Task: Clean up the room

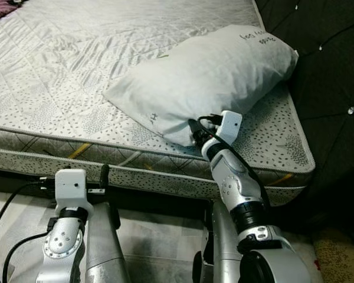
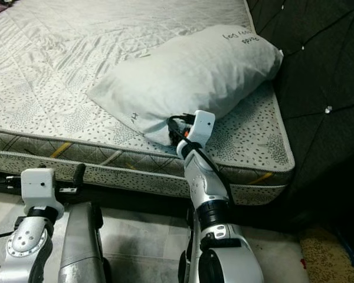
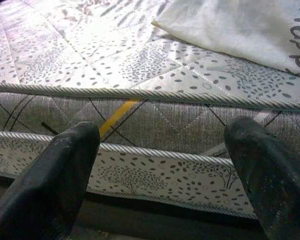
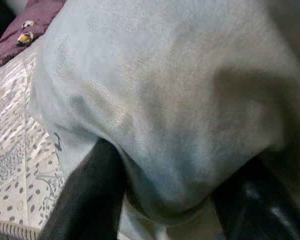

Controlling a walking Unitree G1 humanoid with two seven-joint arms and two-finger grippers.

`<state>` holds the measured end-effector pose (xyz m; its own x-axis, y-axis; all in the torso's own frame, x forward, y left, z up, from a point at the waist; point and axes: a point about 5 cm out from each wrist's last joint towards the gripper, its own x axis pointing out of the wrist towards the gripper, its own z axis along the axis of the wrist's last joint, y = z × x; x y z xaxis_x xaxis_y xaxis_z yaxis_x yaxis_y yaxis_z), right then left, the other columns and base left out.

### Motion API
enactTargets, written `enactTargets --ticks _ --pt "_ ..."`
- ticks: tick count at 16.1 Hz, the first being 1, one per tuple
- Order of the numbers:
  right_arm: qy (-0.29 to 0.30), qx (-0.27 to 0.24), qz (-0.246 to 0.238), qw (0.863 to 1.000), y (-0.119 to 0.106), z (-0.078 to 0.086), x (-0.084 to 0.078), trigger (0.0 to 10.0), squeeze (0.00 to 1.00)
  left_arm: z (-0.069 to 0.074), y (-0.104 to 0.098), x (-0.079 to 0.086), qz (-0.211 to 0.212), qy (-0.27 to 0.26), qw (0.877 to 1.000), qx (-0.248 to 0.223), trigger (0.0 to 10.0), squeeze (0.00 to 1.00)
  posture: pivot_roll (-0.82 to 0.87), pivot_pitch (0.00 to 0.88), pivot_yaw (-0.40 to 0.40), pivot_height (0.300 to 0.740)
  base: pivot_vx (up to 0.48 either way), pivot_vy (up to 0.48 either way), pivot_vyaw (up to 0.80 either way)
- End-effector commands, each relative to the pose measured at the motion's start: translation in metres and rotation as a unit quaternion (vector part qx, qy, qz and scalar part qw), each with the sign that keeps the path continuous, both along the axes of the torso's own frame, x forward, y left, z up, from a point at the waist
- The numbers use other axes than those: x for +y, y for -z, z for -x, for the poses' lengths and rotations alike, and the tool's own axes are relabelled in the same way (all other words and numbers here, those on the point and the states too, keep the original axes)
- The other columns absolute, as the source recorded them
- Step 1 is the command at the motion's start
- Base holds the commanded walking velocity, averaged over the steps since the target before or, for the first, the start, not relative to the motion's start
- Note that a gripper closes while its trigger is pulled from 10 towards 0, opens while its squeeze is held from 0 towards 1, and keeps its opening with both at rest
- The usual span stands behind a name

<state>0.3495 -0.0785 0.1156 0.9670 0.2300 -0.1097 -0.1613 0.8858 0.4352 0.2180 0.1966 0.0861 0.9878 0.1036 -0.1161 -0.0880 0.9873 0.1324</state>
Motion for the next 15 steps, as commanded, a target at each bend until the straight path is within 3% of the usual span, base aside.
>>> enactTargets --ticks 1,7,10,12,13,14,15 --pt "0.013 -0.040 -0.014 0.999 -0.022 -0.008 0.004 0.0 0.00 -0.001 0.003 -0.002 0.001 0.005 1.000 0.004 10.0 0.00 0.11 0.000 -0.058 0.483 0.000 0.000 0.00" --pt "0.033 -0.055 0.009 0.998 -0.026 -0.013 -0.008 0.0 0.00 -0.013 0.004 -0.011 0.008 0.022 1.000 -0.004 10.0 0.00 0.07 0.000 -0.052 0.483 0.000 0.000 0.00" --pt "0.030 -0.064 0.040 0.997 -0.029 -0.022 -0.023 0.0 0.00 -0.018 0.003 -0.011 0.009 0.020 1.000 -0.011 10.0 0.00 0.07 0.000 -0.054 0.483 0.000 0.000 0.00" --pt "0.066 -0.055 0.074 0.994 -0.032 -0.032 -0.048 0.0 0.00 -0.018 0.003 -0.009 0.008 0.017 1.000 -0.011 10.0 0.00 0.07 0.000 -0.055 0.483 0.000 0.000 0.00" --pt "0.101 -0.056 0.099 0.988 -0.039 -0.038 -0.069 0.0 0.00 -0.017 0.005 -0.008 0.007 0.017 1.000 -0.010 10.0 0.00 0.06 0.000 -0.055 0.483 0.000 0.000 0.00" --pt "0.113 -0.057 0.100 0.987 -0.042 -0.040 -0.076 0.0 0.00 -0.016 0.005 -0.008 0.006 0.017 1.000 -0.010 10.0 0.00 0.06 0.000 -0.055 0.483 0.000 0.000 0.00" --pt "0.154 -0.062 0.108 0.980 -0.052 -0.045 -0.102 0.0 0.00 -0.016 0.005 -0.008 0.006 0.016 1.000 -0.009 10.0 0.00 0.07 0.000 -0.055 0.483 0.000 0.000 0.00"
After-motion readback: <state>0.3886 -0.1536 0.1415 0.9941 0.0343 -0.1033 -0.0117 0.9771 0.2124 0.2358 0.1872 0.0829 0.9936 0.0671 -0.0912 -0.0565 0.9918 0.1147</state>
